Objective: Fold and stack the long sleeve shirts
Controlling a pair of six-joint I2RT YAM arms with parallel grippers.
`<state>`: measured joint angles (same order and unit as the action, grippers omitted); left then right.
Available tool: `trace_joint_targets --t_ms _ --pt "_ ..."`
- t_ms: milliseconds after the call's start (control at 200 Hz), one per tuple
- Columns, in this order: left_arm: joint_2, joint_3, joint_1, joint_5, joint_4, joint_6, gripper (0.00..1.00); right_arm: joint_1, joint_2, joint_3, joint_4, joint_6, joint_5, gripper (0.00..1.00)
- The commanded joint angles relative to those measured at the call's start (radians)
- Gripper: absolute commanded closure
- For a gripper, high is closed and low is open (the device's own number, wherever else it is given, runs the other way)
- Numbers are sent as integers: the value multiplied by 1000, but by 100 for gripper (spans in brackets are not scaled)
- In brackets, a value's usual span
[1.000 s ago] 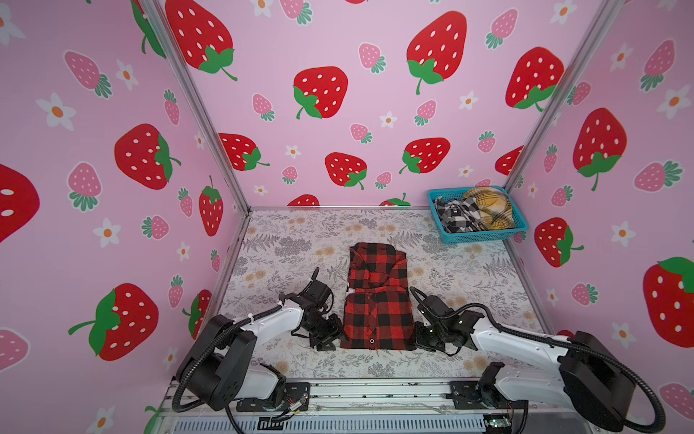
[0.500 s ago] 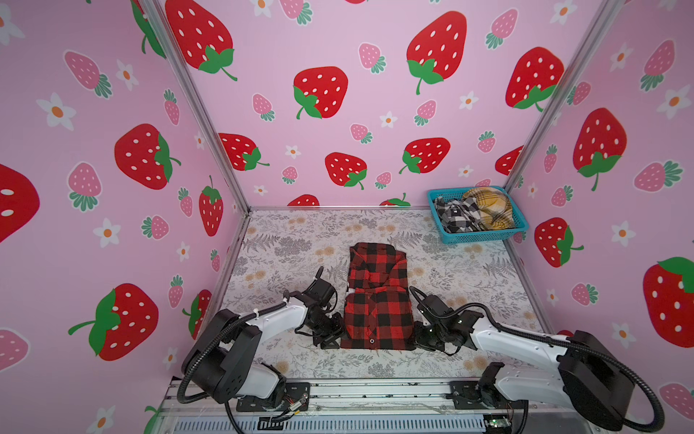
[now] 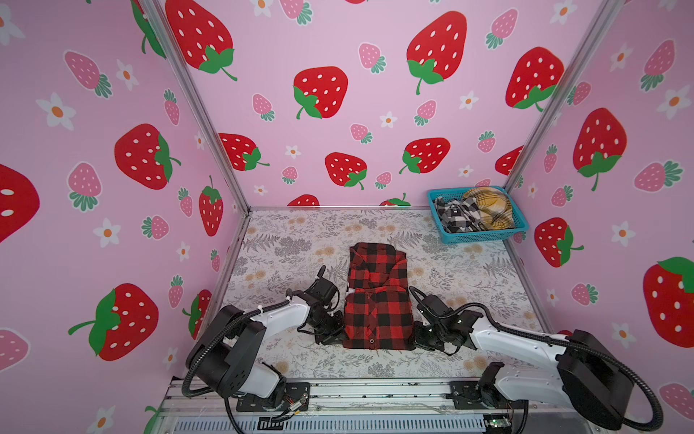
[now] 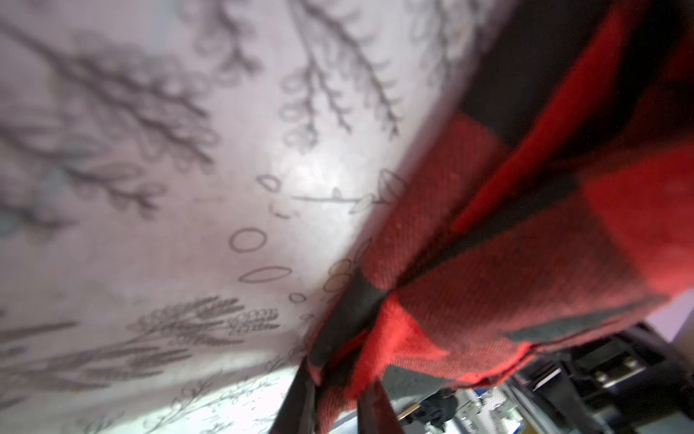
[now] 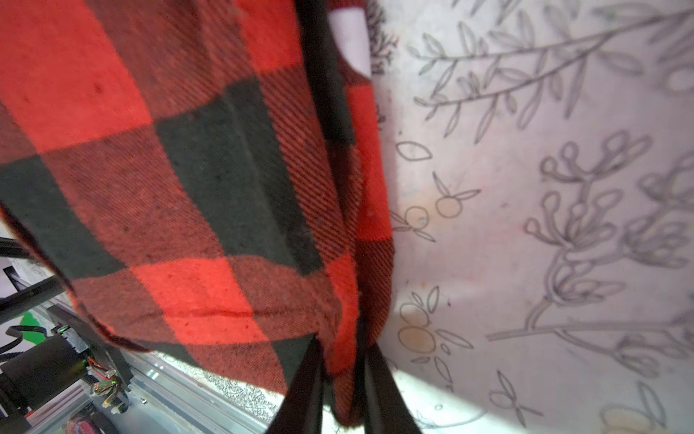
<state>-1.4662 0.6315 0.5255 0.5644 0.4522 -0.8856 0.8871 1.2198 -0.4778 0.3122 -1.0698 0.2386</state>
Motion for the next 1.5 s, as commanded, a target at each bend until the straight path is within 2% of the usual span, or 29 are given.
trace_joint_targets --t_ms 0,135,170,300,535,790,1106,1351,1496 --pt "-21 27 11 1 -22 -9 86 -3 15 -13 -9 -3 -7 81" --pt "-12 47 20 6 -21 -10 93 -2 15 -20 -15 1 -8 89" --pt "-6 56 22 6 -15 -8 100 -2 11 -23 -15 0 -7 91" --pt "32 91 27 -4 30 5 100 -2 -16 -39 -5 4 -13 97" --pt "91 125 27 -28 113 38 100 -1 -66 -92 70 20 -40 97" --pt "160 84 27 -37 156 42 100 4 -125 -108 94 16 -49 97" --pt "268 41 28 -37 224 40 100 60 -235 -109 122 -3 -95 97" --pt "314 53 99 -80 281 19 100 171 -285 -95 107 -50 -153 98" --pt "390 19 105 -102 313 -9 100 189 -293 -125 126 -46 -181 97"
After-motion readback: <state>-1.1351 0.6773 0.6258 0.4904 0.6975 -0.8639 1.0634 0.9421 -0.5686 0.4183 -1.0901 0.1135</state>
